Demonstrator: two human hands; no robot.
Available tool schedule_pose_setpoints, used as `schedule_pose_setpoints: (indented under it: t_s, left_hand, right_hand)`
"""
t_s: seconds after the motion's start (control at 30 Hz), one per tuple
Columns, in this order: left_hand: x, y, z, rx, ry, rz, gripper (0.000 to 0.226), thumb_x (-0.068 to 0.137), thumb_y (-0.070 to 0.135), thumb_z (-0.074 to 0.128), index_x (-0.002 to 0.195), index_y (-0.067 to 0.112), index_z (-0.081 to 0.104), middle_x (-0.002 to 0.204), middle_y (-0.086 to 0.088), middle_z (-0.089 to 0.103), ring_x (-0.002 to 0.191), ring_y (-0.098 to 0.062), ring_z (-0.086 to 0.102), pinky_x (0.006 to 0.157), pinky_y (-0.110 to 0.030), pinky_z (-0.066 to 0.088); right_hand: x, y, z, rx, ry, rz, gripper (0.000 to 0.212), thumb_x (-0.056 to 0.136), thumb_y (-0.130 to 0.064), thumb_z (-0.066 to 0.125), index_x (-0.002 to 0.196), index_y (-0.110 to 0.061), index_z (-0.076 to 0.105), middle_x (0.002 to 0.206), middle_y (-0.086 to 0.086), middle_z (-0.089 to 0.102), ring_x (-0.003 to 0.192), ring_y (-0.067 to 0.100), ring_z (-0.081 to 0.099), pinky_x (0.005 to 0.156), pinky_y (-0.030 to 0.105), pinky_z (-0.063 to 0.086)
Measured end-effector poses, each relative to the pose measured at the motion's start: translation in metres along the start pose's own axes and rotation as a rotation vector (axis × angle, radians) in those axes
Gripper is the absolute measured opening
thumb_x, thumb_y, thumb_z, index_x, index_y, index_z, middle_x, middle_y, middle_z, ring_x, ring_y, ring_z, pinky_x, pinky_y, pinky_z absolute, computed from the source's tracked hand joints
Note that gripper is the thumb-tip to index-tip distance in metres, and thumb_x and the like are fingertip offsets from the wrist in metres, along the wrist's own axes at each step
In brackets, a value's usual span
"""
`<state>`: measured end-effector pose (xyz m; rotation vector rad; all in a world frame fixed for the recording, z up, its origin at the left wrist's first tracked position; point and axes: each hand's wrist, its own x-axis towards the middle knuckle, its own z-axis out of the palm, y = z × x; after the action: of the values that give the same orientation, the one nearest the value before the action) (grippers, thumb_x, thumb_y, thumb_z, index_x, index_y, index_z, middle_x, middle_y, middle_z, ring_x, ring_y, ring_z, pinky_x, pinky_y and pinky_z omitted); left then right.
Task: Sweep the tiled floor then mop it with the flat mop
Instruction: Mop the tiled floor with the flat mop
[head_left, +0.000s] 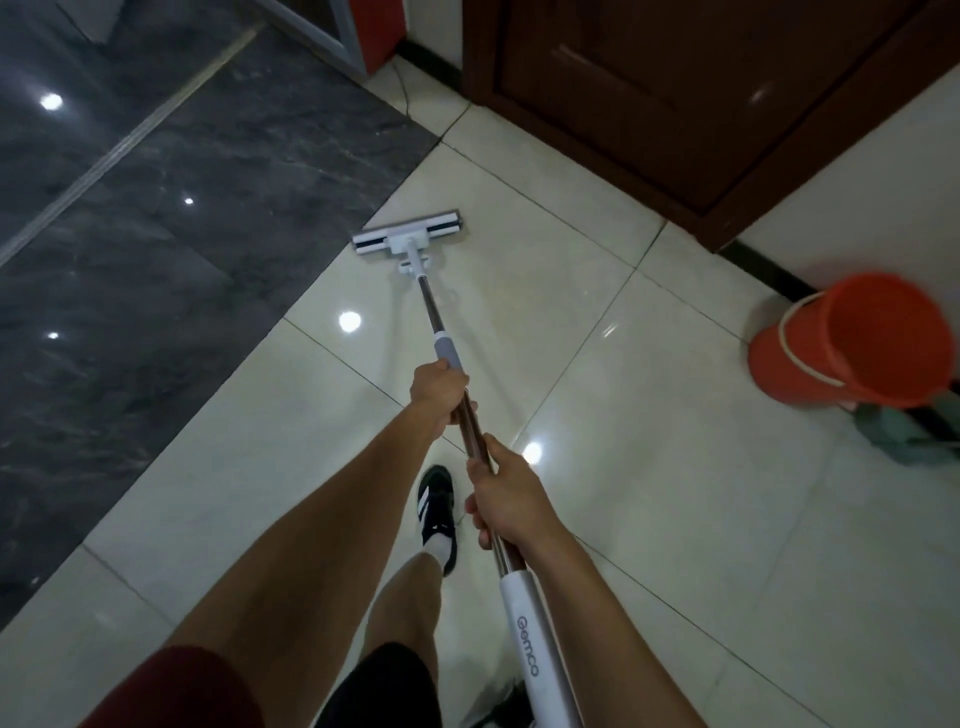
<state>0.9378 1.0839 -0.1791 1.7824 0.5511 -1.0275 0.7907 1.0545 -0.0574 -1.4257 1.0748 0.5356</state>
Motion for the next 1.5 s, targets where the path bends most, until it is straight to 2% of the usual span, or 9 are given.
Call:
schedule_pose_setpoints:
  t_s: [0.1,0.2,0.47,0.57,0.67,1.0,1.17,1.3,1.5]
  left_hand:
    - [-0.048,-0.054,0.017,0.014,-0.019,-0.001,0.024,0.096,0.007,0.06,0.117,-0.002,0.06,0.084,-0.02,0.062,0.064,-0.033,0.068,0.074,-0.058,0.061]
    - [-0.095,-0.112,0.036,0.019,-0.034,0.003,0.025,0.097,0.005,0.058,0.119,-0.005,0.059,0.082,-0.02,0.059,0.065,-0.034,0.066,0.077,-0.056,0.061]
    - [-0.19,-0.224,0.06,0.057,-0.046,-0.009,0.025,0.098,0.006,0.059,0.121,-0.002,0.057,0.085,-0.02,0.062,0.065,-0.032,0.068,0.069,-0.048,0.063]
    - [-0.214,-0.252,0.054,0.084,-0.065,-0.004,0.023,0.098,0.006,0.058,0.119,-0.002,0.056,0.086,-0.02,0.062,0.064,-0.032,0.067,0.069,-0.05,0.063]
    - [-0.229,-0.277,0.042,0.108,-0.08,-0.002,0.023,0.097,0.006,0.058,0.12,-0.001,0.057,0.089,-0.021,0.062,0.064,-0.033,0.067,0.071,-0.052,0.063]
    - [-0.28,-0.362,-0.007,0.147,-0.13,-0.008,0.02,0.096,0.004,0.058,0.116,0.008,0.054,0.09,-0.023,0.064,0.065,-0.033,0.067,0.072,-0.053,0.063]
    - [-0.309,-0.402,-0.013,0.165,-0.1,0.002,0.015,0.096,0.005,0.06,0.105,0.013,0.05,0.096,-0.028,0.068,0.066,-0.034,0.068,0.07,-0.05,0.063]
    - [-0.332,-0.434,-0.014,0.167,-0.092,0.027,0.016,0.095,0.002,0.059,0.09,0.015,0.052,0.094,-0.027,0.069,0.064,-0.034,0.067,0.071,-0.053,0.062]
    - [-0.387,-0.516,-0.006,0.157,-0.051,0.058,0.023,0.093,-0.002,0.06,0.09,0.02,0.054,0.091,-0.026,0.069,0.059,-0.032,0.066,0.062,-0.044,0.063]
  right_hand:
    - [-0.042,0.061,-0.007,-0.009,0.01,-0.001,0.035,0.104,-0.025,0.04,0.137,-0.03,0.048,0.088,0.005,0.061,0.064,0.014,0.057,0.063,0.032,0.055]
    - [-0.085,0.124,-0.017,0.032,-0.012,0.016,0.038,0.105,-0.025,0.039,0.142,-0.033,0.043,0.087,0.008,0.061,0.055,0.015,0.056,0.049,0.027,0.051]
    - [-0.177,0.242,-0.027,0.074,-0.024,-0.003,0.041,0.103,-0.025,0.04,0.144,-0.032,0.041,0.082,0.008,0.06,0.054,0.015,0.055,0.044,0.023,0.047]
    - [-0.199,0.27,-0.015,0.061,0.003,-0.025,0.031,0.103,-0.025,0.04,0.131,-0.028,0.049,0.079,0.007,0.058,0.055,0.015,0.055,0.048,0.027,0.051]
    - [-0.214,0.295,0.005,-0.023,0.055,-0.077,0.029,0.102,-0.024,0.041,0.129,-0.025,0.051,0.084,0.003,0.059,0.068,0.016,0.059,0.067,0.036,0.058]
    - [-0.281,0.367,0.083,-0.115,0.11,-0.092,0.049,0.098,-0.023,0.052,0.146,-0.023,0.042,0.103,-0.002,0.061,0.071,0.002,0.055,0.056,0.008,0.04]
    - [-0.313,0.401,0.098,-0.097,0.142,-0.082,0.059,0.097,-0.014,0.052,0.153,-0.023,0.034,0.121,0.009,0.064,0.095,0.022,0.065,0.079,0.027,0.054]
    - [-0.337,0.433,0.106,-0.115,0.149,-0.086,0.059,0.094,-0.009,0.05,0.149,-0.024,0.038,0.103,0.001,0.061,0.085,0.018,0.063,0.068,0.021,0.052]
    - [-0.391,0.511,0.111,-0.161,0.184,-0.104,0.059,0.094,-0.003,0.05,0.149,-0.021,0.041,0.116,0.006,0.066,0.083,0.011,0.058,0.055,0.005,0.04]
